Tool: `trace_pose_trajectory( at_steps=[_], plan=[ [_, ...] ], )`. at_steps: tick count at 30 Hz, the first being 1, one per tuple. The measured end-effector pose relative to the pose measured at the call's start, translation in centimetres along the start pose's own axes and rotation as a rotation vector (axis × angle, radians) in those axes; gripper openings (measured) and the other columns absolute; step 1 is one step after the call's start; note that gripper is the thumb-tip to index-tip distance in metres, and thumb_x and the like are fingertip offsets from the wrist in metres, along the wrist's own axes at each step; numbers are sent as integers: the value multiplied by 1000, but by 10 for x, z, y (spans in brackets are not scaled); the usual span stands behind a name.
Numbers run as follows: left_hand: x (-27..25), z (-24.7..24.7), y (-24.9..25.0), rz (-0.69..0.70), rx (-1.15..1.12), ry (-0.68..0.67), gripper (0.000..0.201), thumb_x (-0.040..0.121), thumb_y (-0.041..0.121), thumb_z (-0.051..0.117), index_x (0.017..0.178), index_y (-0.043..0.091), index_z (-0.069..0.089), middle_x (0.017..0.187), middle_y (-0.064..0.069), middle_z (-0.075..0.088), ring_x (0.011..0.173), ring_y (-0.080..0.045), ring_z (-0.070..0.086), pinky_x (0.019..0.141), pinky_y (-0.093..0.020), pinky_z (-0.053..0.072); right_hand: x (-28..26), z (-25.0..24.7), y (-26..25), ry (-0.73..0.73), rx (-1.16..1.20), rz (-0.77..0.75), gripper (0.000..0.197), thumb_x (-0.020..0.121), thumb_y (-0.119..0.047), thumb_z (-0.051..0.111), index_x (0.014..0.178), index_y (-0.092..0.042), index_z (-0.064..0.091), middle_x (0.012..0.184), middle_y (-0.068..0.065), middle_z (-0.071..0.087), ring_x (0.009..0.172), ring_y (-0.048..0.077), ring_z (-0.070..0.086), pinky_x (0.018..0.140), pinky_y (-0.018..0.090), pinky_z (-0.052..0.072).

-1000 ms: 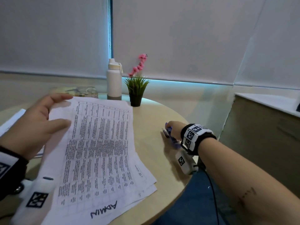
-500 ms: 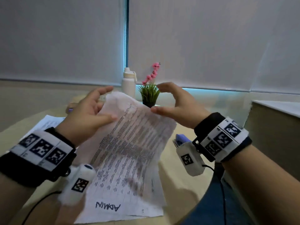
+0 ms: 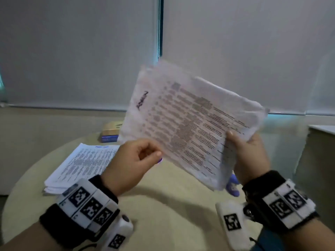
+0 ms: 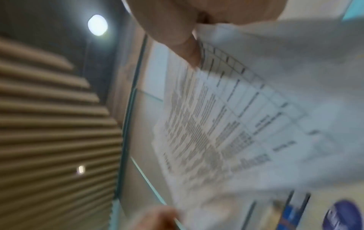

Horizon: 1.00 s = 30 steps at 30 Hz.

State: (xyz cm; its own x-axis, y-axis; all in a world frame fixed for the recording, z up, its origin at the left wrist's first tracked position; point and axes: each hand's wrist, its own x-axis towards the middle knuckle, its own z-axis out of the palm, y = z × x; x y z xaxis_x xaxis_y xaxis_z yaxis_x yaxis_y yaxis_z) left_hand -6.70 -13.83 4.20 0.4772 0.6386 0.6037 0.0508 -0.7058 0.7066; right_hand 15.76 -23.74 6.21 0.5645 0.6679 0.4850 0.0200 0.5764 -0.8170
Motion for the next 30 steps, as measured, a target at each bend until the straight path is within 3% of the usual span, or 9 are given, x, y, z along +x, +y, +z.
trace_pose_trajectory(
  at_steps=[3, 6, 8, 10, 12, 14, 18, 23, 30],
  plan=[
    [1, 15, -5, -444, -43, -311, 38, 86, 48, 58, 97, 12, 64, 95, 2, 70, 79, -6, 66, 65, -22, 47, -8, 2, 12, 10, 320, 18, 37, 96, 1, 37, 131, -5, 46, 117, 12, 66, 106, 24, 65, 82, 34, 55],
    [17, 27, -6, -626, -529, -198, 59, 75, 48, 61, 119, 10, 54, 117, -8, 66, 103, -21, 66, 82, -39, 54, -11, 6, 28, 35, 431, 109, 39, 98, -6, 37, 136, -12, 43, 127, 13, 60, 115, 28, 60, 93, 48, 48],
    [34, 28, -4, -552, -769, 62, 49, 79, 28, 67, 120, 3, 58, 114, -14, 69, 102, -27, 68, 91, -47, 52, -15, 8, 38, 56, 441, 186, 38, 97, -7, 42, 135, -10, 46, 124, 12, 63, 112, 25, 62, 90, 40, 52],
    [48, 20, 0, -436, -743, 273, 26, 86, 9, 64, 112, 4, 65, 108, -13, 71, 95, -22, 71, 83, -37, 56, -22, 4, 47, 21, 394, 238, 46, 89, -17, 56, 134, -8, 47, 125, 13, 62, 113, 25, 61, 91, 41, 51],
    [53, 8, 4, -343, -642, 332, 24, 88, 0, 60, 112, 4, 65, 103, -10, 72, 91, -19, 71, 76, -29, 57, -23, -6, 47, 112, 258, 238, 80, 60, -42, 81, 128, -14, 50, 119, 9, 64, 101, 21, 66, 76, 36, 57],
    [53, -5, 2, -297, -504, 288, 28, 88, 1, 60, 115, 0, 63, 106, -12, 71, 97, -24, 70, 85, -35, 55, -16, -21, 42, 212, 73, 145, 77, 54, -45, 85, 119, -25, 48, 122, 4, 59, 93, 11, 65, 60, 29, 53],
    [43, -11, 4, -338, -349, 114, 20, 86, 2, 62, 106, 2, 67, 101, -17, 72, 97, -33, 69, 90, -47, 53, -1, -26, 22, -52, -189, 186, 70, 67, -18, 74, 128, -20, 42, 119, 0, 60, 90, -1, 64, 54, 20, 50],
    [33, -2, 0, -355, -258, -8, 24, 82, 17, 70, 105, 10, 67, 100, -8, 74, 98, -27, 70, 92, -48, 52, 7, -15, 16, -171, 97, 204, 46, 73, -3, 61, 119, -5, 55, 107, 16, 70, 92, 28, 70, 67, 31, 58],
    [36, -14, 16, -184, -272, 38, 62, 70, 16, 74, 125, 15, 47, 109, -6, 69, 97, -19, 70, 88, -42, 56, -1, -3, 3, -206, -35, 140, 50, 71, -11, 67, 118, -10, 50, 103, 16, 68, 83, 20, 71, 60, 23, 55]
  ],
)
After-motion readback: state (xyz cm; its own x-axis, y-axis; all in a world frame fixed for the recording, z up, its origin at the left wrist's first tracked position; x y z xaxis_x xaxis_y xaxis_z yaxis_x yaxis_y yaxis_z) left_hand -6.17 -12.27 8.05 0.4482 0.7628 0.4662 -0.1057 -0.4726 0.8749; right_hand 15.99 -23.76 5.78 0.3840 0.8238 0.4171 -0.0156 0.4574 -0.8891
